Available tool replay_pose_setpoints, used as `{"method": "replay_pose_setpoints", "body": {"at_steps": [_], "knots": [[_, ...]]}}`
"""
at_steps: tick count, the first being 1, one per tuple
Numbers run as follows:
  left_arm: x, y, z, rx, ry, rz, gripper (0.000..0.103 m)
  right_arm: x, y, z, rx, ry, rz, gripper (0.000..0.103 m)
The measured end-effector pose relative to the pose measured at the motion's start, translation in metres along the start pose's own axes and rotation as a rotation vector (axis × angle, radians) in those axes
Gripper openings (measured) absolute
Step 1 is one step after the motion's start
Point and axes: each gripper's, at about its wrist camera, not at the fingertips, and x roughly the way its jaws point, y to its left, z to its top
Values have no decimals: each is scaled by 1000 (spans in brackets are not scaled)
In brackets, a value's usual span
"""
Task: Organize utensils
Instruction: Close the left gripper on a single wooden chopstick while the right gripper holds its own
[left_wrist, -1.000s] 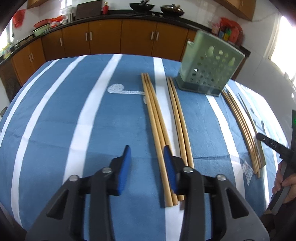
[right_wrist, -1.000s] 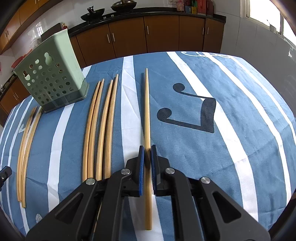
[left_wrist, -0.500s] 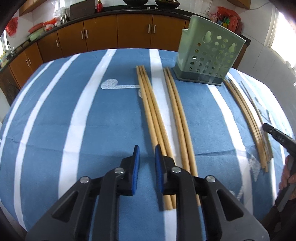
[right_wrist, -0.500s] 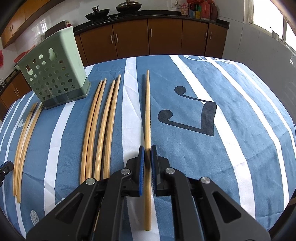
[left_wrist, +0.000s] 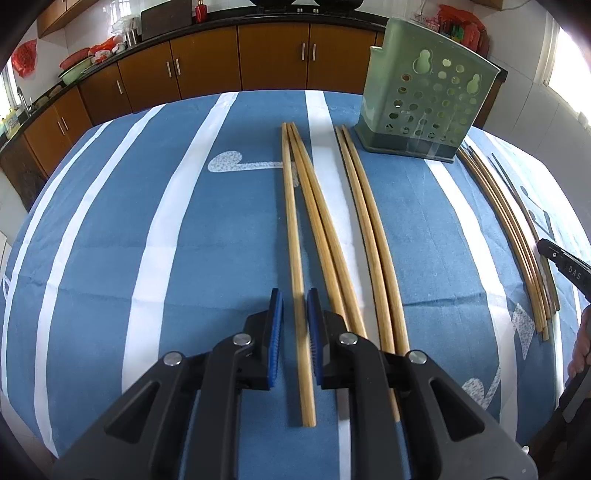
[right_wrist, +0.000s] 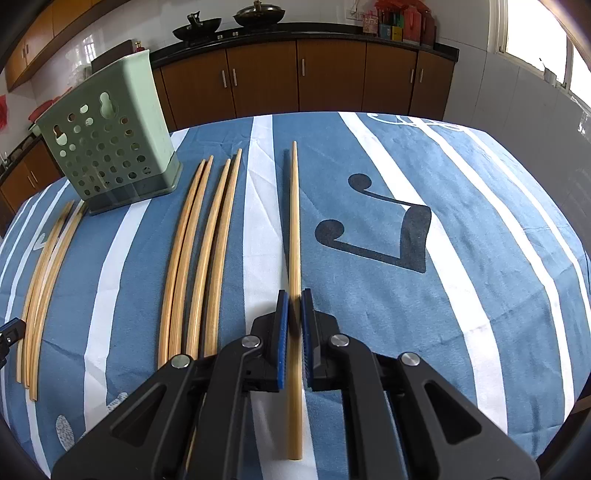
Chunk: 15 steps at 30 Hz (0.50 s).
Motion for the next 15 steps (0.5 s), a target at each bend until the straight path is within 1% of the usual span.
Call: {"method": "replay_pose_setpoints", "body": {"at_steps": [2, 6, 10, 11, 15], "knots": [[3, 0, 3, 5, -10, 9, 9, 1, 0, 0, -6, -6, 4, 8], [14, 11, 21, -28, -16, 23, 8, 6, -2, 6, -20, -6, 15, 8], [25, 32, 39, -59, -29, 34, 8, 17, -13, 20, 2, -11, -7, 8], [27, 37, 41, -64, -34, 31, 8, 20, -17, 25, 12, -12, -17, 8], [28, 51, 43, -71, -58, -30, 8, 30, -34, 36, 64, -19, -33, 8]]}}
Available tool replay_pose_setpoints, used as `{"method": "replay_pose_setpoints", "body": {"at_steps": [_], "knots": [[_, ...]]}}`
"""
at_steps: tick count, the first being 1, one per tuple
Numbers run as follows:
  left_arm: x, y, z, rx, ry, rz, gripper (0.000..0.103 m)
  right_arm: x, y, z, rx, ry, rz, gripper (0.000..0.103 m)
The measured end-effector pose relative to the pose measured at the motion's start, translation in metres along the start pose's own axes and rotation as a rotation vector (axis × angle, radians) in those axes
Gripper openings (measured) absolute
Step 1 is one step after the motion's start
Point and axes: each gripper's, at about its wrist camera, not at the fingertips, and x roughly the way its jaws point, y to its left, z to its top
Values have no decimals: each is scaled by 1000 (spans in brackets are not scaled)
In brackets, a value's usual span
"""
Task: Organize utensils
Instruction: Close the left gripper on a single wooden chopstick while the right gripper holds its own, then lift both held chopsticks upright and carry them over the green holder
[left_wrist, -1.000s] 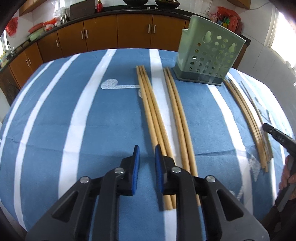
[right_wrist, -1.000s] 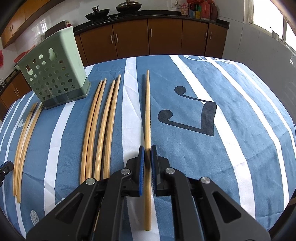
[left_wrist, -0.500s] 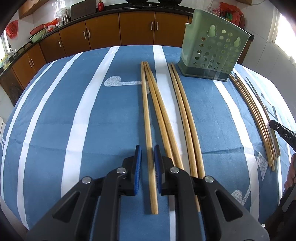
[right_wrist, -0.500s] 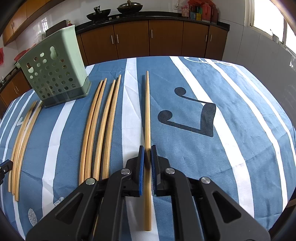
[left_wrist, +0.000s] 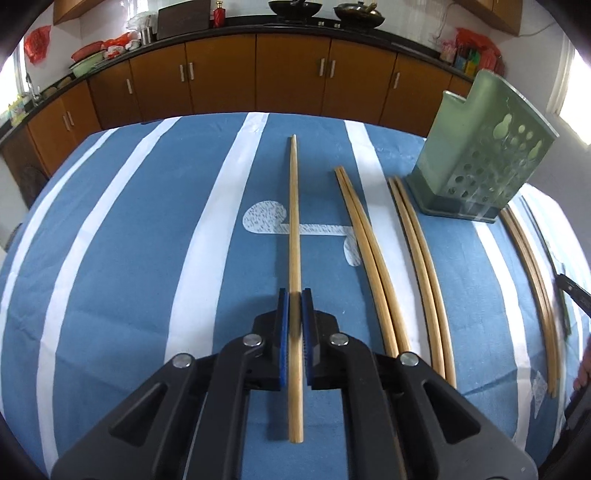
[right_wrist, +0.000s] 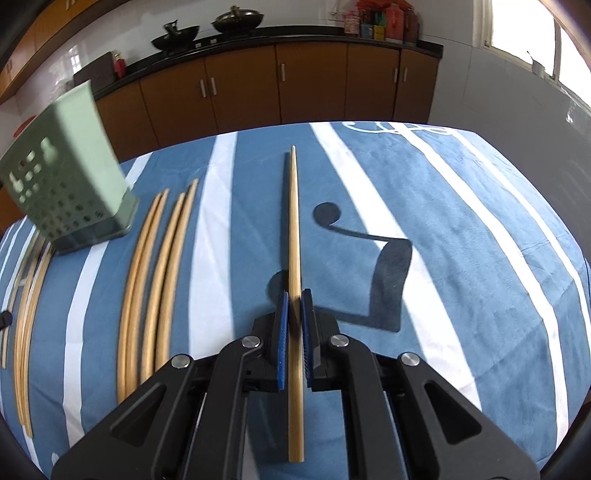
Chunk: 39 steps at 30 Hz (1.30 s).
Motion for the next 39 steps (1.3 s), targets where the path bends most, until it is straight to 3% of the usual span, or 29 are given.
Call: {"method": "replay_pose_setpoints", "body": {"at_steps": [6, 18, 29, 31, 39], "knots": [[-6, 2, -12, 11, -40, -19, 9, -1, -2, -5, -1, -20, 1, 8], [-13, 0, -23, 25, -46, 0, 9, -20, -2, -29, -21, -21, 8, 8], [-13, -5, -24, 54, -42, 34, 8, -24, -5, -31, -7, -24, 25, 8], [-18, -4, -24, 38, -37, 20, 8, -37, -8, -31, 6, -58, 47, 8], [-67, 0, -17, 30, -148, 6, 8, -88, -18, -19, 18, -205, 78, 8]]}}
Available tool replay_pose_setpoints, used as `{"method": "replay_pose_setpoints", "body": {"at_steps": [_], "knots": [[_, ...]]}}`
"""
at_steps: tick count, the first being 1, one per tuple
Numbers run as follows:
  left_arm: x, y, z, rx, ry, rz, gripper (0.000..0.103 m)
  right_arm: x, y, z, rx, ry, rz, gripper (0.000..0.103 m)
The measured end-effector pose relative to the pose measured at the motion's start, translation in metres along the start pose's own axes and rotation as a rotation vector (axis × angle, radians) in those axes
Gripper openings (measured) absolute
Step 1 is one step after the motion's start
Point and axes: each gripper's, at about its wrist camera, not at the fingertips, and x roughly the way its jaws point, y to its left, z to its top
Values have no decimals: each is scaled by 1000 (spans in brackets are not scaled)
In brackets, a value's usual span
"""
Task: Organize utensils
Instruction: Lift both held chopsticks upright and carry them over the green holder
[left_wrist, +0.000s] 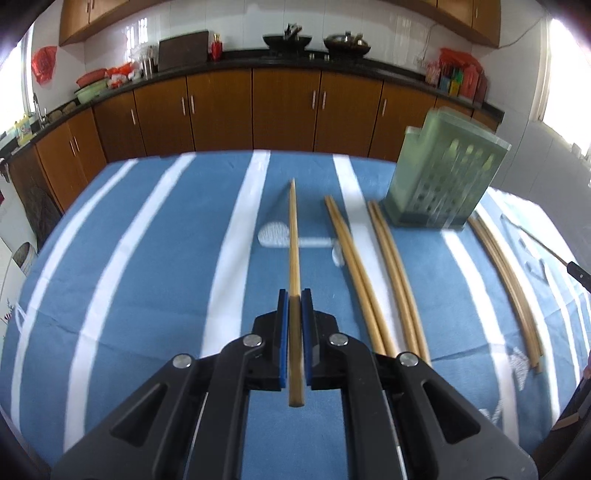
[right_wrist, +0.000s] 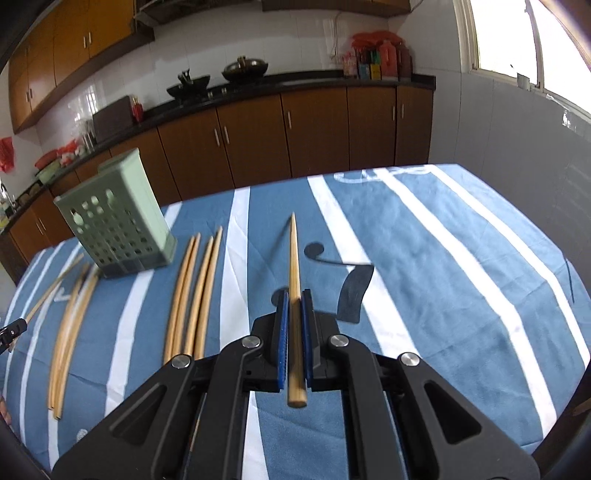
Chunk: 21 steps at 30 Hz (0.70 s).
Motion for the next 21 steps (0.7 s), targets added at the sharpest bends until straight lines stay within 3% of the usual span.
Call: {"method": "replay_pose_setpoints", "body": {"at_steps": [12, 21], "knots": [[-60, 5, 34, -26, -190, 8, 8, -35, 2, 27, 1, -130, 31, 8], [-74, 6, 52, -36, -241, 21, 8, -45, 7, 38, -7, -168, 44, 8]]}}
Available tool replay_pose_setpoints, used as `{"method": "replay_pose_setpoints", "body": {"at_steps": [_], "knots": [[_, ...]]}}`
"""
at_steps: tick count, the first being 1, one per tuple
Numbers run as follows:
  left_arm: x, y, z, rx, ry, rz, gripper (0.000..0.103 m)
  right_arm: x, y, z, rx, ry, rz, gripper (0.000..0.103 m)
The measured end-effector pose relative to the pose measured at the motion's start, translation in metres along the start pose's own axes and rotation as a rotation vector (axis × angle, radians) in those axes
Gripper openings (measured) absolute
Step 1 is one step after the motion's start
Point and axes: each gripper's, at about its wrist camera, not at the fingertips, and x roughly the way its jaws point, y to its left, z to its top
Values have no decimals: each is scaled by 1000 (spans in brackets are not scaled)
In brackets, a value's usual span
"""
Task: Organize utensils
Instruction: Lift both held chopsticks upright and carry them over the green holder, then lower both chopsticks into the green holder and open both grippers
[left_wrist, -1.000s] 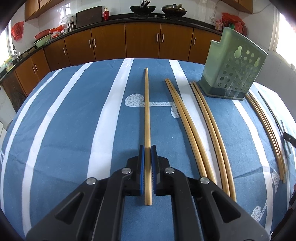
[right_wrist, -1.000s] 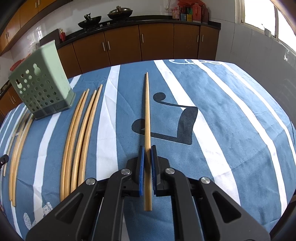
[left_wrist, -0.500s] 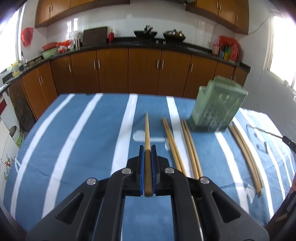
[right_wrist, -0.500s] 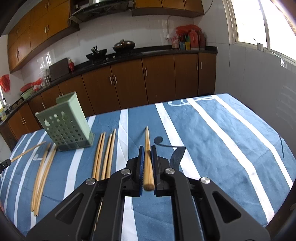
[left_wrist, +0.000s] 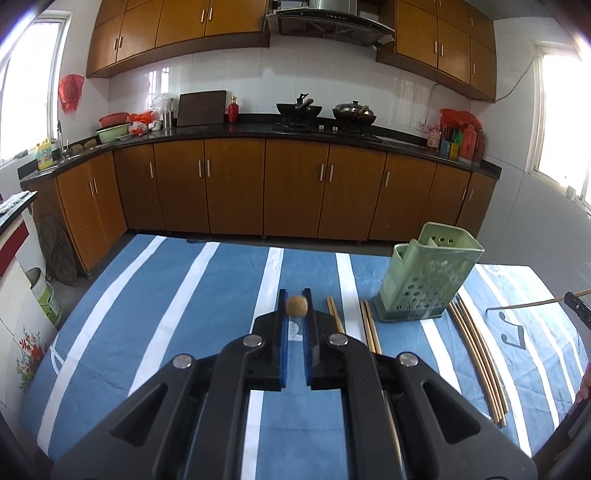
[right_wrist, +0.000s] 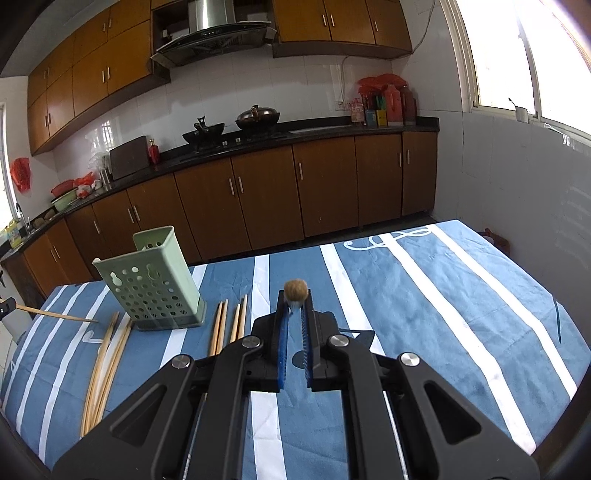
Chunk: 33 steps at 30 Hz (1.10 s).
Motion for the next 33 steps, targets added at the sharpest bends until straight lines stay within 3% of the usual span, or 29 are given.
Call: {"method": "replay_pose_setpoints", "body": {"at_steps": [7, 13, 21, 23, 27, 33], "knots": [[-9, -1, 20, -5, -46, 8, 8, -3, 7, 21, -16, -40, 6, 8], [-27, -6, 57, -11, -113, -7, 8, -15, 16, 65, -8, -114, 43, 7], [-61, -29, 128, -90, -290, -82, 8, -47, 43, 131, 72, -257, 240, 7], [-66, -37, 138, -115, -335, -106, 8, -46, 52, 137, 78, -252, 293, 7], [-65, -57, 149, -153, -386, -158, 8, -35, 70, 136, 43, -222, 318, 7], [-34, -74, 142, -199, -349, -207, 8, -12, 87, 125, 0, -142, 317, 7]]}}
